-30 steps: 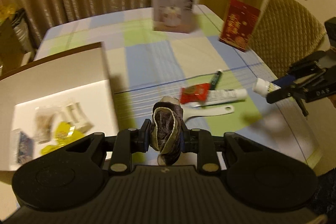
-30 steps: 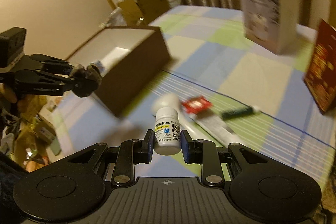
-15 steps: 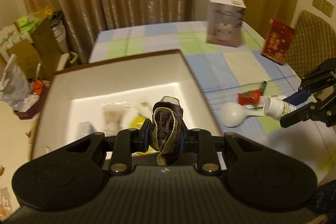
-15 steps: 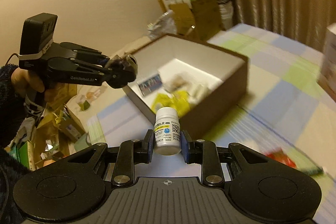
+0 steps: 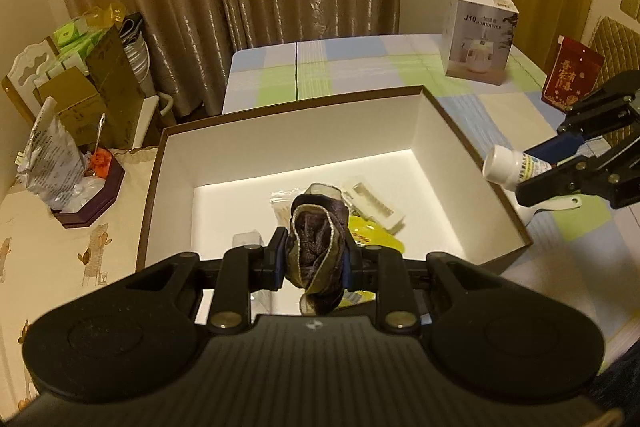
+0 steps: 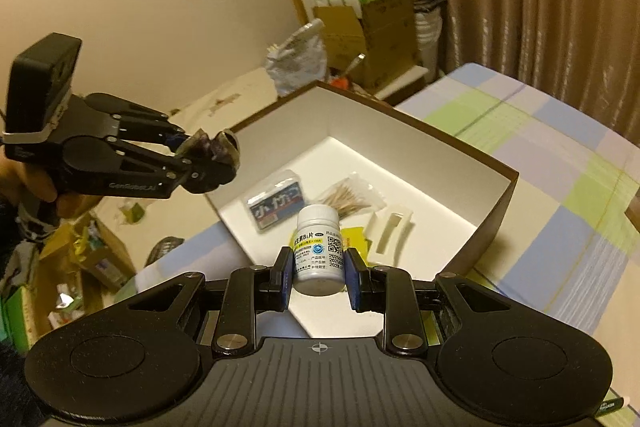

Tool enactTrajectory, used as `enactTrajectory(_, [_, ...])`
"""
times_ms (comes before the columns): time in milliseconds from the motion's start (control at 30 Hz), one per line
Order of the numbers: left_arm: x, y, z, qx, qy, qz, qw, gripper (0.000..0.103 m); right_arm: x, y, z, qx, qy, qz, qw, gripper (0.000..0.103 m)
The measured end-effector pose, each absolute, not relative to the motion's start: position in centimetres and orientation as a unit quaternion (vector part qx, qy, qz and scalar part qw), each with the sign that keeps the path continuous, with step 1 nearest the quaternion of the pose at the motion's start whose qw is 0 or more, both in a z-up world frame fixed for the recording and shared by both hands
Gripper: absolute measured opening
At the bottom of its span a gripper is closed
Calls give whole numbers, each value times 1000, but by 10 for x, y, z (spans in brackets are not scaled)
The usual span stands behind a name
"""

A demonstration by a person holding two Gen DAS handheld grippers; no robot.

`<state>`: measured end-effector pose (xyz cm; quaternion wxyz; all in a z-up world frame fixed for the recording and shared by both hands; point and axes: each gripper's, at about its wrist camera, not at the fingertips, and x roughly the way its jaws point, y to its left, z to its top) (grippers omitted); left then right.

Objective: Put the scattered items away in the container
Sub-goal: 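Carry the hair tie with the left tool while the right tool carries the pill bottle to the box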

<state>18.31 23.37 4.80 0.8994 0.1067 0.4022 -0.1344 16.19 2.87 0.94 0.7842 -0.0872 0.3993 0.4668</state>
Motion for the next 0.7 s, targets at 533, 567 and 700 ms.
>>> enactTrajectory(533, [256, 251, 15, 126, 429, -180, 876, 21, 202, 70, -22, -130, 439, 381, 803, 29])
enactTrajectory(567, [262, 252, 12, 127, 431, -181, 875, 21, 207, 74, -25, -134, 440, 378, 804, 29])
enactTrajectory(700, [292, 258, 1, 136, 443, -170, 870, 21, 230, 87, -37, -143, 446, 365, 805, 29])
